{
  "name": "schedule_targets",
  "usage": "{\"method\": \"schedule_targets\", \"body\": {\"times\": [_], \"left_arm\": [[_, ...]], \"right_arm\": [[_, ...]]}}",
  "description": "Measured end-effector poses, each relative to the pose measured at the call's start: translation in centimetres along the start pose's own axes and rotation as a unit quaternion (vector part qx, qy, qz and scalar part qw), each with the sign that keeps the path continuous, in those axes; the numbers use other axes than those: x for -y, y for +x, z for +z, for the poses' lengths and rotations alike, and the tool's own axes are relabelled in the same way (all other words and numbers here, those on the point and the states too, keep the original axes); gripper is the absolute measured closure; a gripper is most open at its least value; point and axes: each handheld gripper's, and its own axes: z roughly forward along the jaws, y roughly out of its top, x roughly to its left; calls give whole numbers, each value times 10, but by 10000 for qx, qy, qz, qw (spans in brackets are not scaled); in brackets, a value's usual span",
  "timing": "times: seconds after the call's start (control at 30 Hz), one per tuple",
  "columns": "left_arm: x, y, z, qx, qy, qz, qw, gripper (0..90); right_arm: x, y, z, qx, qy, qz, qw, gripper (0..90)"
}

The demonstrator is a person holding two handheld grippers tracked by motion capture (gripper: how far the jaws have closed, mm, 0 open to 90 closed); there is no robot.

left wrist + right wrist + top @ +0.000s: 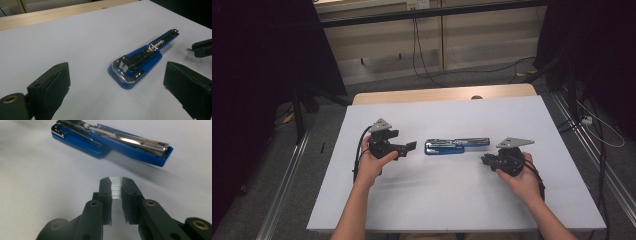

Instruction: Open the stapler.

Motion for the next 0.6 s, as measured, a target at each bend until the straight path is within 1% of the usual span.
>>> {"method": "schedule_targets", "body": {"times": [0.1,0.17,0.27,0.4,0.43,0.47,0.5,0.57,0.6], "left_arm": [[0,0,0,-12,6,-10,10000,68],[0,-1,0,2,1,21,10000,68],[0,-1,0,2,-24,-10,10000,68],[0,1,-1,-13,-26,-17,10000,68],[0,2,-2,-18,-8,-21,10000,68],[0,2,-2,-19,-4,-29,10000,68],[1,2,-2,-14,0,-32,10000,68],[1,2,-2,-14,2,-29,10000,67],[1,2,-3,-16,31,-41,10000,66]], "right_arm": [[-2,0,-1,-28,-60,-56,10000,794],[-3,0,-1,-54,-112,-26,9999,794],[-4,0,-2,-96,-148,-45,9998,794],[-6,1,-3,-136,-150,-114,9997,794],[-10,2,-3,-181,-197,-168,9995,794],[-10,2,-3,-181,-197,-168,9995,794],[-14,2,-4,-215,-231,-237,9992,794],[-15,2,-4,-236,-233,-245,9991,794],[-19,2,-4,-300,-281,-296,9987,794]]}}
